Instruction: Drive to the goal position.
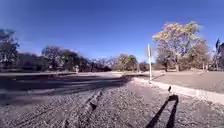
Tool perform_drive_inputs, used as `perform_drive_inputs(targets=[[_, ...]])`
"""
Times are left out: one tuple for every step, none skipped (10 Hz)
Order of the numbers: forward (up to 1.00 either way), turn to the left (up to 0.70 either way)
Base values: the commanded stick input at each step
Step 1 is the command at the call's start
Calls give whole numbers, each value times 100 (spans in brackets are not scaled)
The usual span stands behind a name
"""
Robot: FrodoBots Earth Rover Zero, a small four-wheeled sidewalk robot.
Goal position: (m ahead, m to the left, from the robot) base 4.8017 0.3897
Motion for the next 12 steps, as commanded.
perform_drive_inputs(targets=[[70, 0], [70, 0], [70, 0], [70, 0], [70, 0], [70, 0], [70, 0], [70, 0], [70, 0], [70, 0], [70, 0], [70, 0]])
